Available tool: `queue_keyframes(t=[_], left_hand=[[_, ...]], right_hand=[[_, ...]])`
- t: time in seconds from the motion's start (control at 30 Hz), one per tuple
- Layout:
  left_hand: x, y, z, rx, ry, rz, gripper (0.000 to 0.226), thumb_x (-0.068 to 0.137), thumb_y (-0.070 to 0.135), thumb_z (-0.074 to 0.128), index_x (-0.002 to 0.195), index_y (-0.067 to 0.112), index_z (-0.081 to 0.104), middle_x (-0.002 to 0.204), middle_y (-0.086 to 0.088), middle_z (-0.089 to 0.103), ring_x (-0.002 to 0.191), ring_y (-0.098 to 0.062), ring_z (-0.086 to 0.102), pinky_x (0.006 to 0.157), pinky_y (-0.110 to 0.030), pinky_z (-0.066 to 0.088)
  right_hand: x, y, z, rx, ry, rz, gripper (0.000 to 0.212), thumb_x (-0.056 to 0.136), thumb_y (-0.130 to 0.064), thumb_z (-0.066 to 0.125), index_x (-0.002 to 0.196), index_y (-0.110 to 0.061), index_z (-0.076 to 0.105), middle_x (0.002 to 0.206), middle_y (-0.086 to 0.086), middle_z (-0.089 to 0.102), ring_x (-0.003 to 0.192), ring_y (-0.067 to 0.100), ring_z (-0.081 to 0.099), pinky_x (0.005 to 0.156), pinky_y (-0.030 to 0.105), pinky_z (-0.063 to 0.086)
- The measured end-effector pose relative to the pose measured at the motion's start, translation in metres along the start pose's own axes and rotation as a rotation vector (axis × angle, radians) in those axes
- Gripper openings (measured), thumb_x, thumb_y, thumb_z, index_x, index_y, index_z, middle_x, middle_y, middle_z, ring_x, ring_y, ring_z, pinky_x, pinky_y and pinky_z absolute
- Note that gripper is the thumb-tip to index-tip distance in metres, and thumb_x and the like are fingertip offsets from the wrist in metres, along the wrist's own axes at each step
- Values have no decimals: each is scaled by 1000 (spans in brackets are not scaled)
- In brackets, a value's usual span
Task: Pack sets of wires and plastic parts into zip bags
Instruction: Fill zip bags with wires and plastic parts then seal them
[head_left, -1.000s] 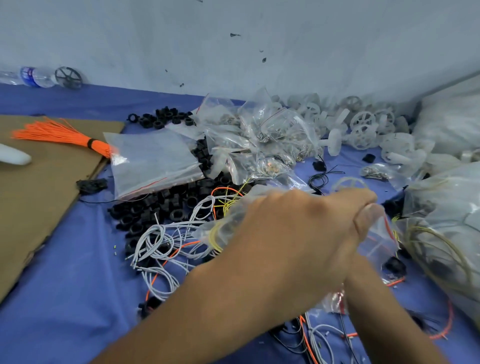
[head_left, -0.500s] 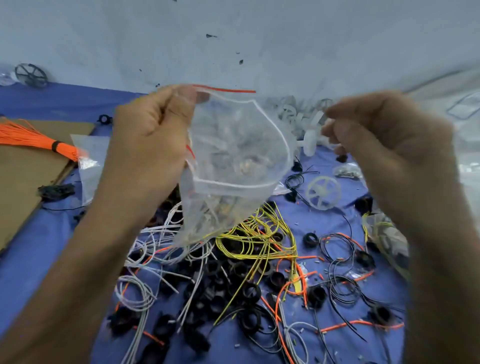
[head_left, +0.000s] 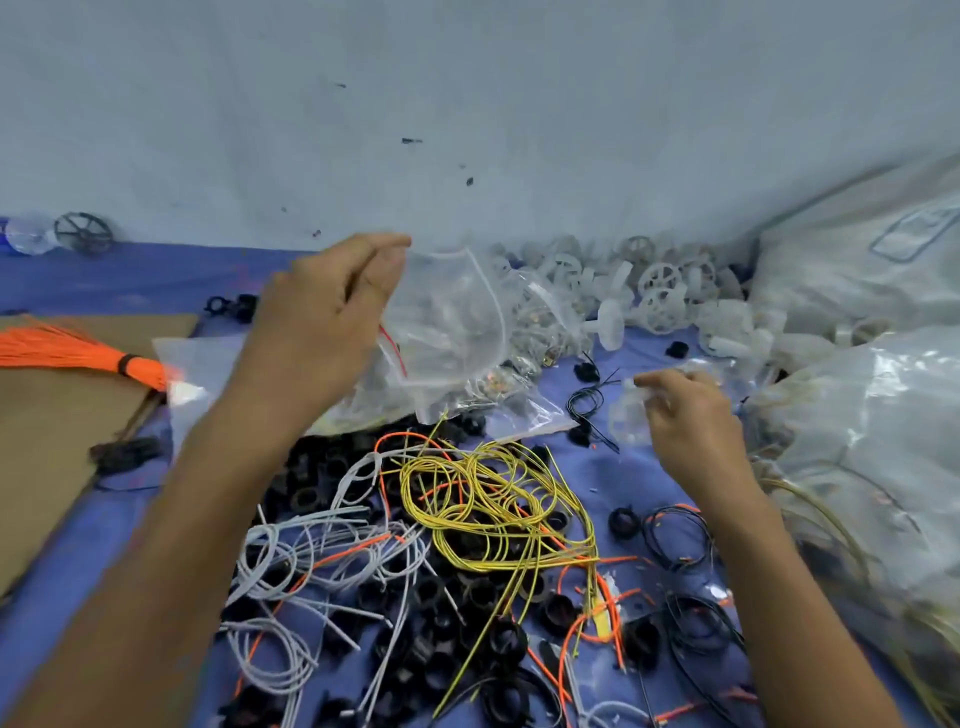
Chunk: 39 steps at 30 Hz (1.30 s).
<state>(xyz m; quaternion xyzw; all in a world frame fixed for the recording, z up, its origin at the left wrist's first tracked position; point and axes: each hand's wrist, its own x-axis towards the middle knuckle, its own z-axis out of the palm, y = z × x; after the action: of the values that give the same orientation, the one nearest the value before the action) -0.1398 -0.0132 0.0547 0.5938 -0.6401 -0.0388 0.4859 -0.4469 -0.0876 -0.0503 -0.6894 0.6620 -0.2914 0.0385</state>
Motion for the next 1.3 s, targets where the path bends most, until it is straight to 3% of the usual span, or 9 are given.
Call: queue_keyframes(t=[0.13, 0.23, 0.3, 0.5, 0.77, 0.93, 1.0, 1.17, 1.3], left_hand=[[-23, -7, 36, 70, -46, -55, 36, 103, 47, 42, 125, 31, 65, 72, 12, 63, 74, -15, 62, 66, -30, 45], [-26, -8, 51, 59, -52, -33, 36, 102, 51, 40, 124, 36, 64, 54, 17, 54, 55, -1, 50, 54, -26, 35], [-32, -4, 58, 83, -84, -17, 37, 102, 53, 37, 124, 38, 63, 53, 18, 52, 59, -3, 52, 56, -26, 39], [-38, -4, 59, 71, -182, -26, 42, 101, 60, 26, 125, 47, 57, 84, 15, 71, 82, -14, 64, 74, -39, 54], [-40, -4, 55, 78, -184, -18, 46, 100, 63, 25, 132, 45, 54, 106, 14, 73, 101, -17, 65, 84, -40, 53], [-39, -1, 60, 119, -229, -10, 53, 95, 66, 23, 137, 47, 50, 111, 14, 72, 106, -18, 65, 87, -41, 52], [-38, -2, 59, 121, -214, -18, 51, 96, 64, 23, 135, 46, 51, 98, 12, 73, 100, -20, 66, 83, -41, 52], [-35, -5, 52, 65, -128, -64, 55, 94, 67, 24, 130, 43, 58, 92, 11, 74, 85, -18, 65, 71, -35, 50], [-30, -4, 49, 33, -85, -66, 55, 94, 64, 27, 130, 38, 60, 78, 14, 70, 72, -9, 53, 64, -27, 39]], right_hand=[[-2, -29, -34, 448, 162, -60, 7, 95, -23, 62, 101, -25, 65, 98, 2, 66, 75, 22, 71, 75, 36, 51], [-15, -59, -58, 1000, -86, -135, 12, 92, -31, 66, 95, -20, 70, 83, 1, 72, 74, 17, 71, 69, 31, 57], [-24, -75, -65, 1160, -286, -182, 17, 88, -33, 69, 94, -17, 73, 81, 5, 72, 75, 19, 70, 65, 26, 57], [-36, -95, -45, 981, -494, -95, 19, 89, -23, 69, 106, -14, 72, 88, 12, 74, 83, 23, 73, 74, 30, 60], [-39, -93, -22, 866, -334, 33, 16, 89, -30, 72, 99, -20, 64, 82, 5, 72, 68, 25, 72, 71, 50, 60], [-49, -112, -9, 1336, -569, 4, 32, 90, -20, 66, 121, -22, 59, 131, 4, 61, 122, 19, 59, 101, 38, 49], [-51, -116, -10, 1299, -581, -69, 28, 95, -11, 59, 123, -19, 62, 128, 7, 64, 121, 20, 60, 99, 37, 50], [-13, -90, -23, 1147, -189, -10, 14, 92, -6, 60, 99, -13, 69, 84, 9, 74, 72, 18, 68, 65, 28, 56], [70, -34, 3, 498, 42, 95, 21, 87, -13, 60, 107, -16, 66, 105, 2, 68, 99, 21, 64, 83, 38, 52]])
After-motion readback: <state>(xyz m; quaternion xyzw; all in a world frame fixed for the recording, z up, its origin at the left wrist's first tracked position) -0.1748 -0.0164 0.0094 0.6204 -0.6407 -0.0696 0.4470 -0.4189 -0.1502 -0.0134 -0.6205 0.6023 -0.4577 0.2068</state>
